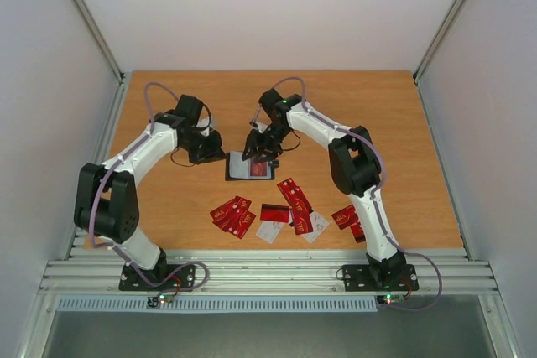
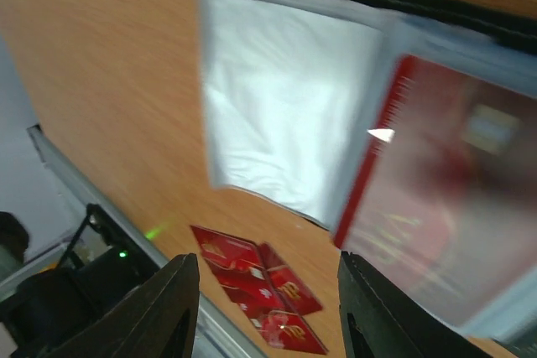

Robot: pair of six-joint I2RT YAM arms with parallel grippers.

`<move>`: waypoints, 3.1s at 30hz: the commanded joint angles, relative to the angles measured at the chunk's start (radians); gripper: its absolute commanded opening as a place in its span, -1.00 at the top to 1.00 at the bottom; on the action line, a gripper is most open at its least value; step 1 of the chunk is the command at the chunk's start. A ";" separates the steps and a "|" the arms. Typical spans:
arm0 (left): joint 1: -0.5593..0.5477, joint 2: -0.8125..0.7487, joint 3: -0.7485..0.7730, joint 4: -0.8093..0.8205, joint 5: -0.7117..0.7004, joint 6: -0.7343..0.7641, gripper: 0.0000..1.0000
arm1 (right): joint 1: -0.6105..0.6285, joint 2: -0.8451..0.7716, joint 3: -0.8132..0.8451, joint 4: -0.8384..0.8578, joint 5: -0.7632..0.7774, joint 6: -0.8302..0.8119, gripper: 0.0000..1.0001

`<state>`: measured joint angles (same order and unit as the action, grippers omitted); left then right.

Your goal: Put the credit cards into the card holder

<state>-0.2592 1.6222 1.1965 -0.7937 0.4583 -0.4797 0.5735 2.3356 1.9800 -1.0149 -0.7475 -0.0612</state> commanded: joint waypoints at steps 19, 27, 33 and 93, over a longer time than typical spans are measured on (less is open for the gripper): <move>-0.089 0.430 0.275 -0.031 0.091 0.081 0.88 | -0.092 -0.007 -0.097 0.071 0.055 0.024 0.05; -0.097 0.481 0.294 -0.031 0.119 0.097 0.88 | -0.093 0.014 -0.120 0.092 0.057 0.026 0.05; -0.098 0.510 0.311 -0.042 0.119 0.106 0.88 | -0.092 0.003 -0.149 0.089 0.078 0.017 0.05; -0.127 0.615 0.348 -0.103 0.117 0.109 0.88 | -0.091 -0.110 -0.395 0.568 -0.257 0.249 0.04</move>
<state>-0.3611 2.1685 1.5467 -0.8677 0.5735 -0.3836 0.4484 2.2627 1.6081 -0.5789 -0.8913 0.1284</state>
